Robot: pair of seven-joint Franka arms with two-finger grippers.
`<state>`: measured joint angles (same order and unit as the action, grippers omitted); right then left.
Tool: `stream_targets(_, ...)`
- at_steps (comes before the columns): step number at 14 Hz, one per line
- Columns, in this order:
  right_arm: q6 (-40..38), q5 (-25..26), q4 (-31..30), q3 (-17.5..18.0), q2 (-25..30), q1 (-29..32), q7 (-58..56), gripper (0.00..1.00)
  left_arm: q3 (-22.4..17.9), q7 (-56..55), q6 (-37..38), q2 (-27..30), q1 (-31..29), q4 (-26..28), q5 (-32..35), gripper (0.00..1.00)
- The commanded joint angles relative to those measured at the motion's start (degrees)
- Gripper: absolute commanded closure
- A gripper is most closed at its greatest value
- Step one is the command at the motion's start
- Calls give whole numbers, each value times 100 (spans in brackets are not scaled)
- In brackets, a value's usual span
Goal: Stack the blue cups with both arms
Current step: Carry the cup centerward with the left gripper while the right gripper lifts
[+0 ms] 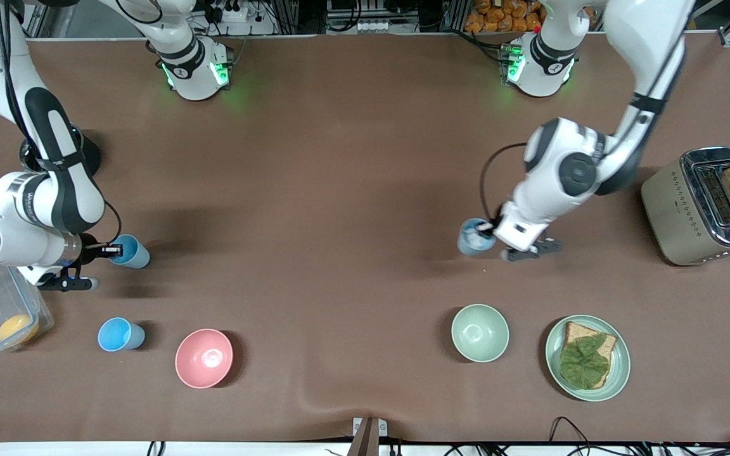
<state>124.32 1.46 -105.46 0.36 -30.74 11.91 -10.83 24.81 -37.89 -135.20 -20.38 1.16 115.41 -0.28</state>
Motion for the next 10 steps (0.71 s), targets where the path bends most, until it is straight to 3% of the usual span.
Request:
stream_targets(1,-318,127,140,78,278,-5,-304,100,-20,-1049,100,-413,690,-588,-69,100)
stream_targets(6,-1750,48,877,104,534,-382,-271,100,-56,-2546,100,-1073,1711,-1476,-16,100)
stream_targets(8,-1946,-66,914,148,534,-488,-227,100,-56,-2609,100,-1240,2001,-1591,-24,100)
stream_targets(10,-2016,-495,896,140,525,-663,-78,100,-73,-2784,100,-1389,2247,-1635,-24,100)
